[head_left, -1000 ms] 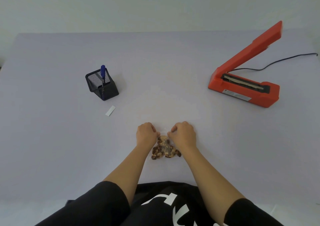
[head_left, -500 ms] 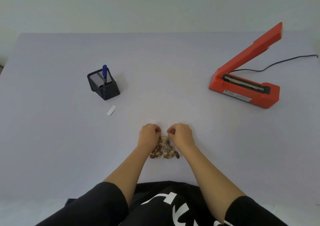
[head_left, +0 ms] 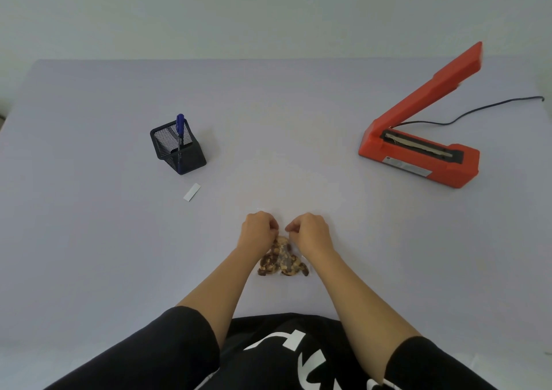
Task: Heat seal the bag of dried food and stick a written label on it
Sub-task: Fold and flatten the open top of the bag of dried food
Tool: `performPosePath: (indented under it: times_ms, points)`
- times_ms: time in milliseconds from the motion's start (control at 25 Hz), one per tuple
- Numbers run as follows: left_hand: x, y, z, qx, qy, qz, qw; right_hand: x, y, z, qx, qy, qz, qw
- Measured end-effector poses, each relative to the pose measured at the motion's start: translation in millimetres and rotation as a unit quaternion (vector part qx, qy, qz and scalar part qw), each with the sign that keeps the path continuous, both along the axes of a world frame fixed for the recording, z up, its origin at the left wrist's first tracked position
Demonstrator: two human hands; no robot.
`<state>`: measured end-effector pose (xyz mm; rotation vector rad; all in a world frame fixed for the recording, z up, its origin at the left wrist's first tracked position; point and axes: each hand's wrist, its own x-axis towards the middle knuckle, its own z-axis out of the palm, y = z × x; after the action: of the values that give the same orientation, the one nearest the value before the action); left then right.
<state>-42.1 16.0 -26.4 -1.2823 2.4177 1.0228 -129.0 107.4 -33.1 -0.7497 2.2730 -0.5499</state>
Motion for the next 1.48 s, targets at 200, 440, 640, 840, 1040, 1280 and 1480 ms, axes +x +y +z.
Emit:
performPosePath:
  times_ms: [200,440,640,840,1040,1280,1480]
  points:
    - [7.5,-5.7,1.0,-0.015,-0.017,0.031,0.999,-2.9,1.1,-1.5,0.020,0.021,-0.001,1.000]
    - [12.0,-8.0,3.8,-0.026,-0.024,0.021,0.999,-3.9,1.8,3.2,0.018,0.017,0.000,1.000]
    - [7.9,-8.2,4.7,-0.025,-0.037,0.002,0.999,-2.5,-3.5,3.4,0.015,0.026,-0.005,1.000]
    - [3.9,-3.0,-2.2,-0.026,-0.019,-0.025,0.999,6.6,-10.4,-0.8,0.011,0.051,0.042,0.998]
    - [9.3,0.4,-10.8,-0.032,0.048,-0.024,0.998,7.8,-4.8,-4.6,-0.010,0.044,0.028,0.999]
    - [12.9,-5.2,-12.0,-0.067,0.046,-0.061,0.995,4.5,-5.3,-5.9,-0.010,0.064,0.061,0.996]
    - [10.6,-6.1,-10.7,-0.091,0.032,-0.091,0.991,-8.4,-7.4,-0.4,0.001,0.094,0.104,0.990]
